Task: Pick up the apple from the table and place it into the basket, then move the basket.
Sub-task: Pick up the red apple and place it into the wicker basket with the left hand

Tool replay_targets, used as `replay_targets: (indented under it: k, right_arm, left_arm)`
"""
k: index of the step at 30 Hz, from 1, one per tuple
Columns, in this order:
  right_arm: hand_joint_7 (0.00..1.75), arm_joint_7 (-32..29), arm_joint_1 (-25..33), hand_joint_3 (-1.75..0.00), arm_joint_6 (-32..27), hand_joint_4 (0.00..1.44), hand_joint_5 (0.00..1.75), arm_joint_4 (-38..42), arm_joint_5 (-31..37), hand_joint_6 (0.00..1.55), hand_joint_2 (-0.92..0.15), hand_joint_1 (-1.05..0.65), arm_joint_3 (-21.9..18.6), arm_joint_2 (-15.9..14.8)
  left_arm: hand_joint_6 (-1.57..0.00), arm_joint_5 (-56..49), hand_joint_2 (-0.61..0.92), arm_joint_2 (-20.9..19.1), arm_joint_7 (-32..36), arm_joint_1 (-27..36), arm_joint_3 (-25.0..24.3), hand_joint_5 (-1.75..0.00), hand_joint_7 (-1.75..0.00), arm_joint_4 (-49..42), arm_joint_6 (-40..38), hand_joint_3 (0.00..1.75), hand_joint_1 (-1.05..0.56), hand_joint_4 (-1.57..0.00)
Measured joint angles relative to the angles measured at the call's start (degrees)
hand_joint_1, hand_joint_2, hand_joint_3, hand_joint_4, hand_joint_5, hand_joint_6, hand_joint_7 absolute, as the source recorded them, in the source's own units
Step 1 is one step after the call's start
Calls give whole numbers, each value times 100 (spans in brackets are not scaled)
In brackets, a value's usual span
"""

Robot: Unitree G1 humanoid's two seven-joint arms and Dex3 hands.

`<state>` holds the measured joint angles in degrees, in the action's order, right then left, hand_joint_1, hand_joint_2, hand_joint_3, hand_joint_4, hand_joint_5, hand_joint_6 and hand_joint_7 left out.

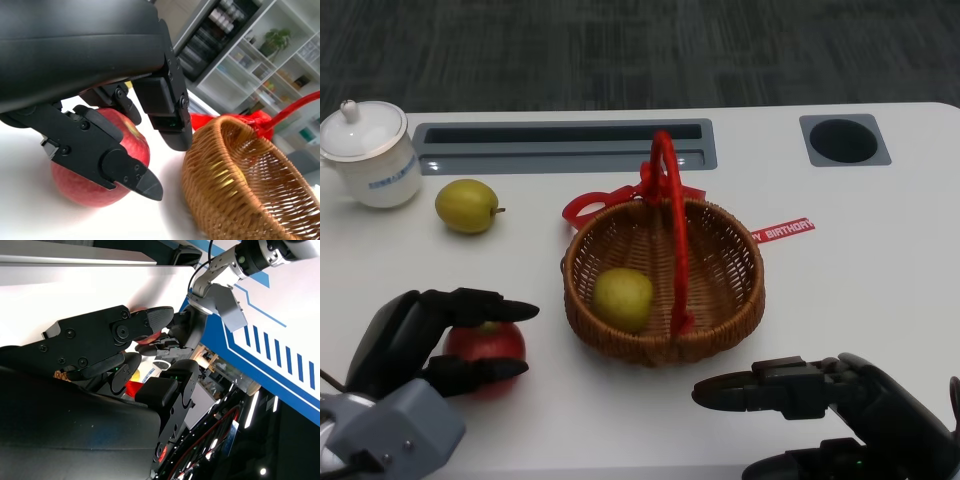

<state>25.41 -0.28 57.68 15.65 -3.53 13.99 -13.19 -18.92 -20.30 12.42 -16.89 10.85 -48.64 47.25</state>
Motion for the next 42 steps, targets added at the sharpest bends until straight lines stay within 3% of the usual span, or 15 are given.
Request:
replay_targets:
  k: [6, 17, 24, 42]
  right_arm:
    - [0, 1, -12, -9, 4, 81, 0, 6, -9, 75, -92, -41, 9, 7]
    - [0, 1, -5, -10, 4, 81, 0, 6, -7, 75, -92, -41, 11, 11]
    - [0, 1, -6, -10, 19, 81, 0, 20, -1, 75, -92, -40, 11, 12]
    - [0, 0, -76, -10, 72, 81, 0, 113, 21, 75, -92, -39, 11, 97]
  left_arm:
    - [-115, -392, 76, 67, 531, 149, -295, -6, -1, 769, 132, 0, -7, -137]
    - [-115, -807, 75, 84, 724, 171, -366, -5, -1, 820, -2, 0, -8, -138]
    - [-115, -605, 77, 295, 754, 201, -453, -3, -1, 1039, 192, 0, -9, -136]
    - [-118, 180, 76, 817, -371, 77, -465, -1, -1, 2601, -64, 0, -13, -135]
